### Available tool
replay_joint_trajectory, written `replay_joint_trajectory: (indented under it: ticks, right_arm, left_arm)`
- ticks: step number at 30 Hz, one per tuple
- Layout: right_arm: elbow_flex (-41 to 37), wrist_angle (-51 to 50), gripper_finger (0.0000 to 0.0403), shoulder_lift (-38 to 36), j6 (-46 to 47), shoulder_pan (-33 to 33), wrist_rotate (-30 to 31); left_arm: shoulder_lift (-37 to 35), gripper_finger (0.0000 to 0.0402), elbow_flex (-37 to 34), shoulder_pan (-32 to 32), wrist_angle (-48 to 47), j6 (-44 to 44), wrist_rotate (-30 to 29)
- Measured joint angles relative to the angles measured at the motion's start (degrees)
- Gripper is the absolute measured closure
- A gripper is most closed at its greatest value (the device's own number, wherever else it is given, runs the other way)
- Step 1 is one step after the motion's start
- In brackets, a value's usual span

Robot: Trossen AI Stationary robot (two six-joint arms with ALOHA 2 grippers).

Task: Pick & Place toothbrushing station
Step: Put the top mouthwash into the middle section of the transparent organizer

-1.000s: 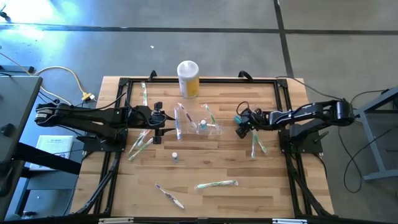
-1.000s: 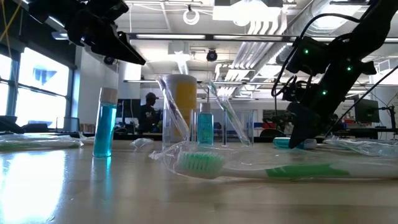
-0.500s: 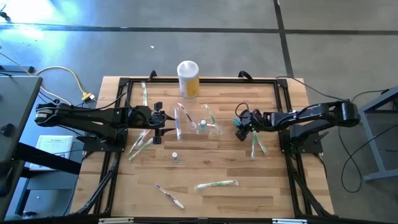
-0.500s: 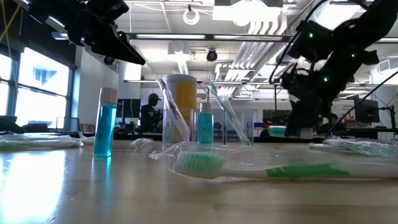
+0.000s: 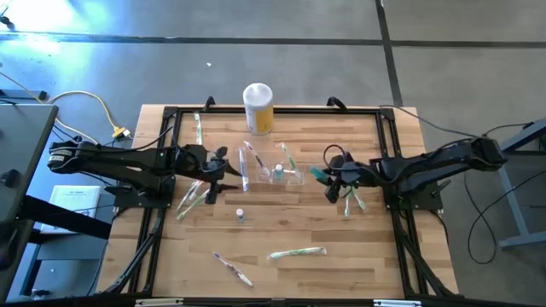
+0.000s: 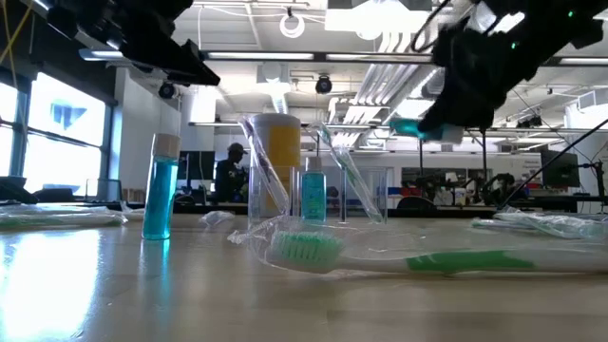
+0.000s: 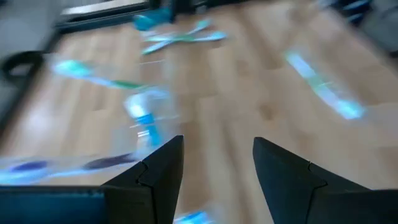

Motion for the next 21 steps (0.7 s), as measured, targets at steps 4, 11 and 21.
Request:
replay_joint_trajectory:
  ticks: [4, 11, 21]
  right_arm:
    - [0.59, 4.06, 0.0266, -0.88, -1.92, 3.59, 0.08]
    - [0.76, 10.44, 0.0266, -0.41, -2.98, 7.42, -1.27]
    - [0.76, 13.66, 0.0267, 0.63, -2.69, 8.14, -4.58]
  left_arm:
    - [1.3, 0.0215, 0.02, -0.02, 0.52, -0.31, 6.97]
    - [7.89, 0.0215, 0.03, -0.32, 9.73, 3.9, 10.22]
    - [18.49, 0.0215, 0.04, -8.99, 32.67, 35.23, -3.78]
